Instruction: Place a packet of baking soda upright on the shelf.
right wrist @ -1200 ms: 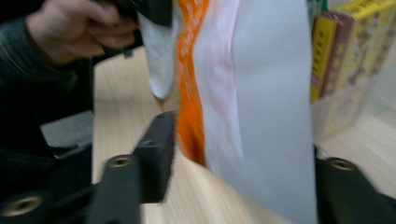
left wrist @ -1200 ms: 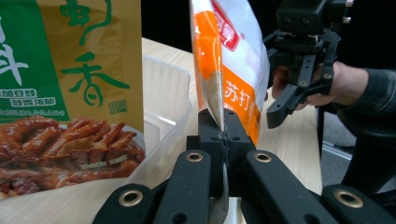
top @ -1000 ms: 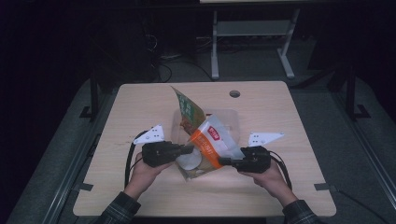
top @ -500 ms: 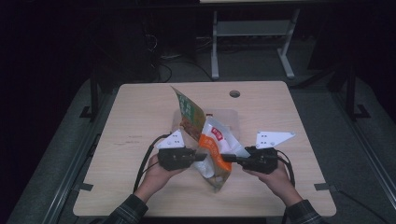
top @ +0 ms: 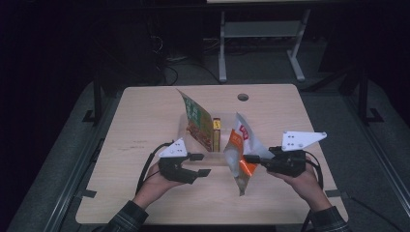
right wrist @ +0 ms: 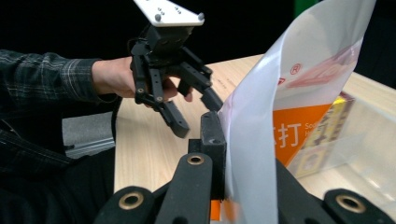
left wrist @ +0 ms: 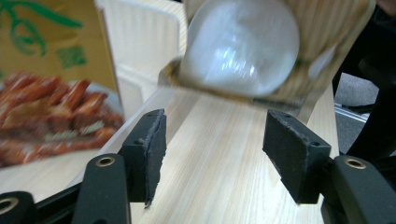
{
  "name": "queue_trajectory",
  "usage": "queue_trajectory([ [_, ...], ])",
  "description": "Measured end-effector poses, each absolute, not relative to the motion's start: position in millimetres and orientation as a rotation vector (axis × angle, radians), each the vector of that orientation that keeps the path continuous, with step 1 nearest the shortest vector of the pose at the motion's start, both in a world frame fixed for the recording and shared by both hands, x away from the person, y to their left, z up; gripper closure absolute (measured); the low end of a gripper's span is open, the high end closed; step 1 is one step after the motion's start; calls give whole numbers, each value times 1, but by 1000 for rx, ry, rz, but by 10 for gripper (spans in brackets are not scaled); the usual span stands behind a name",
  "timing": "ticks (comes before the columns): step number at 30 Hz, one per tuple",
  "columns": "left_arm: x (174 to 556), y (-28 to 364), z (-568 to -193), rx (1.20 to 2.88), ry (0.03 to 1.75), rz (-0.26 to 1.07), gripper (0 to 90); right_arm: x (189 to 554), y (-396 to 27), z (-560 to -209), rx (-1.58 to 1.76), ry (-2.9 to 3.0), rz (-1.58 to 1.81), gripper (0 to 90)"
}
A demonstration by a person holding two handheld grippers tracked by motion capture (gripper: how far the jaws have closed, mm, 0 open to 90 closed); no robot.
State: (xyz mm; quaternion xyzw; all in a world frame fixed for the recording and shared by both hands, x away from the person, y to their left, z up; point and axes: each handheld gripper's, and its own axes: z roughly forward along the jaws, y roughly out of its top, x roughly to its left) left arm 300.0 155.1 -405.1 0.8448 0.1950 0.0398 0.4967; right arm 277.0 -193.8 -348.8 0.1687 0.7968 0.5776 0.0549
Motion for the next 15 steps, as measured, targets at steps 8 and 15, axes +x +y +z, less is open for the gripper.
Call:
queue_trajectory([
  [8, 297, 180, -409, 2050, 545, 115, 336, 292, -200, -333, 483, 2403, 1724, 900],
  [15, 294, 205, -416, 2074, 605, 145, 261, 313, -198, -319, 496, 2377, 1684, 900],
])
